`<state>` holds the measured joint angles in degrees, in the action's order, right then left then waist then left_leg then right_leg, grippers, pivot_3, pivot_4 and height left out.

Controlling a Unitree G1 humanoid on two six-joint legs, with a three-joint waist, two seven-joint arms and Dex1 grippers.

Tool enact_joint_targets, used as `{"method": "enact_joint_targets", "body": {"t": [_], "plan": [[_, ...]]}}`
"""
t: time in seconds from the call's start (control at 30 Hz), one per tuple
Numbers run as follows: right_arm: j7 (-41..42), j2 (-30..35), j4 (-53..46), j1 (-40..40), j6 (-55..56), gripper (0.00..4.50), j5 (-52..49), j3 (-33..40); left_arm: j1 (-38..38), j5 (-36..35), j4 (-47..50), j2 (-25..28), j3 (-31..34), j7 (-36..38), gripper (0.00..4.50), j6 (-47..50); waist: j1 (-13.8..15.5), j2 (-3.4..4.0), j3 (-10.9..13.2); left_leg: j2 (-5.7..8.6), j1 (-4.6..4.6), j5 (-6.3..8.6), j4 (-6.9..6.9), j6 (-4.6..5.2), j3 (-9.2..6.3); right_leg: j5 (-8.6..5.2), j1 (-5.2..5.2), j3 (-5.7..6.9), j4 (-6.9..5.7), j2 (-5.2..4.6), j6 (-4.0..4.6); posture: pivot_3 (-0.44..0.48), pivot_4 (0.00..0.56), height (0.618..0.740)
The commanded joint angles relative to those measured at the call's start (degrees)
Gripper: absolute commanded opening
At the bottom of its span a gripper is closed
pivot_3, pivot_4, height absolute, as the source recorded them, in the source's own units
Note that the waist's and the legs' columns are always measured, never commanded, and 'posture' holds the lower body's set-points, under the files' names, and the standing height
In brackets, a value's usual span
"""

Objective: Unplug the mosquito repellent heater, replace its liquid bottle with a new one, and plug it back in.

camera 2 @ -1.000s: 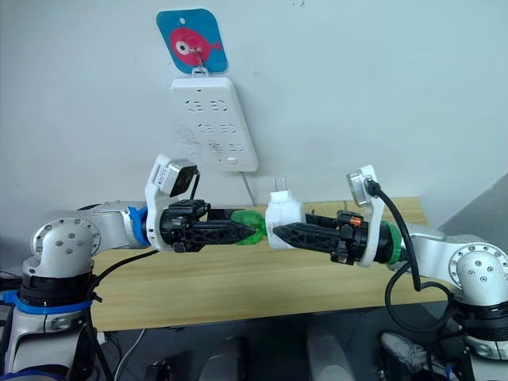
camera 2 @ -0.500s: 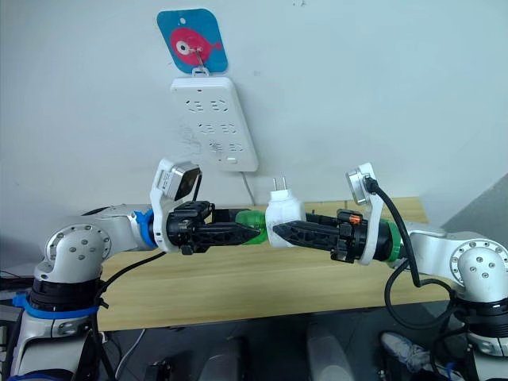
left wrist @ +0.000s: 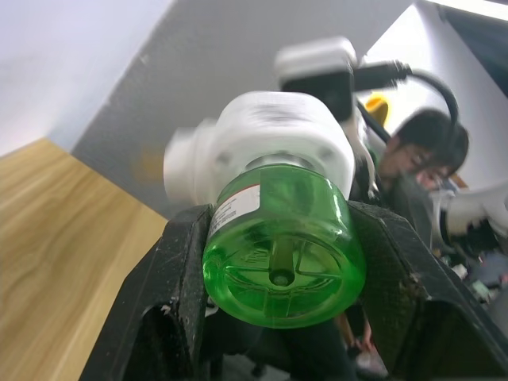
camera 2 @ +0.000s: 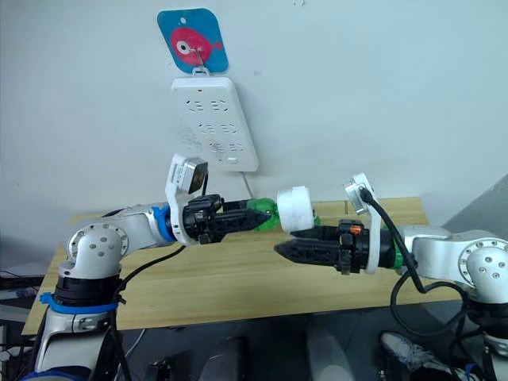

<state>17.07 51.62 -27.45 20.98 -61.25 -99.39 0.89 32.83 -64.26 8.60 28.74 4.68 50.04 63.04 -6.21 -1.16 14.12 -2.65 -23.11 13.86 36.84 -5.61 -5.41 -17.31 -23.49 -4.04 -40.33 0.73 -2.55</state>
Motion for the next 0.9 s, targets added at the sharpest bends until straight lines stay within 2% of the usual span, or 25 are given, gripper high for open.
{"method": "enact_joint_targets", "body": {"t": [0.03,0.1,0.2,0.27,0.37,0.53,0.7,0.9], "plan": [[8.46,3.25,-7.54,-4.88,2.22,4.50,13.79,1.84,1.86,-2.39,-0.54,-0.89,2.65,-1.56,2.28,0.22,0.08,0.00,0.00,0.00,-0.01,0.00,0.00,0.00,-0.01,0.00,0.00,0.01,0.03,0.00,0.00,-0.171,0.200,0.725],[10.98,3.15,-9.36,-8.70,5.80,4.50,20.59,2.57,2.15,-2.77,-0.75,-0.55,2.69,-1.29,2.28,1.12,0.14,0.00,0.00,0.00,-0.02,0.00,-0.01,0.01,-0.02,0.00,0.00,0.03,0.08,0.00,-0.01,-0.175,0.200,0.725],[14.84,3.38,-8.76,-13.86,11.07,3.88,30.34,3.87,2.45,-3.35,-0.90,0.52,2.60,-0.27,2.28,2.63,0.08,0.00,0.00,0.00,-0.02,0.01,0.00,0.01,0.02,0.04,0.02,-0.01,0.16,0.00,-0.08,-0.180,0.200,0.725],[19.36,3.68,-5.03,-15.31,12.64,3.17,32.36,5.83,2.82,-3.93,-1.29,1.37,2.59,0.60,2.28,3.93,-0.08,0.00,0.00,-0.01,-0.04,0.00,0.01,0.00,0.06,0.08,0.03,-0.04,0.26,0.00,-0.14,-0.186,0.200,0.725],[24.82,4.17,1.75,-12.02,17.63,2.04,41.21,4.74,3.42,-5.28,-1.53,3.14,2.10,2.75,2.28,6.74,-0.35,0.00,0.00,-0.01,-0.01,0.00,0.08,0.01,0.12,0.12,0.09,-0.09,0.32,-0.01,-0.20,-0.188,0.199,0.725],[28.89,-1.21,10.50,1.11,23.23,0.07,51.16,0.03,4.09,-5.33,-0.93,5.67,0.66,6.25,2.28,9.25,-0.96,0.01,0.00,-0.02,0.06,0.00,0.01,0.01,0.14,0.12,0.10,-0.10,0.31,0.01,-0.19,-0.187,0.199,0.725],[32.38,-6.92,13.20,9.51,23.18,0.00,54.29,-3.55,4.63,-5.82,-0.67,5.73,0.36,6.84,2.28,10.56,-1.07,0.01,0.00,-0.02,0.01,0.05,-0.04,0.08,0.09,0.28,0.10,-0.04,0.33,-0.03,0.09,-0.183,0.198,0.725],[35.99,-9.86,7.36,10.61,18.07,0.00,50.96,-5.41,4.71,-6.79,-0.72,4.71,0.73,5.39,2.28,11.35,-0.60,0.01,0.00,0.00,-0.06,0.06,-0.01,0.10,0.03,0.29,0.10,0.04,0.35,-0.08,0.11,-0.176,0.202,0.725]]}}
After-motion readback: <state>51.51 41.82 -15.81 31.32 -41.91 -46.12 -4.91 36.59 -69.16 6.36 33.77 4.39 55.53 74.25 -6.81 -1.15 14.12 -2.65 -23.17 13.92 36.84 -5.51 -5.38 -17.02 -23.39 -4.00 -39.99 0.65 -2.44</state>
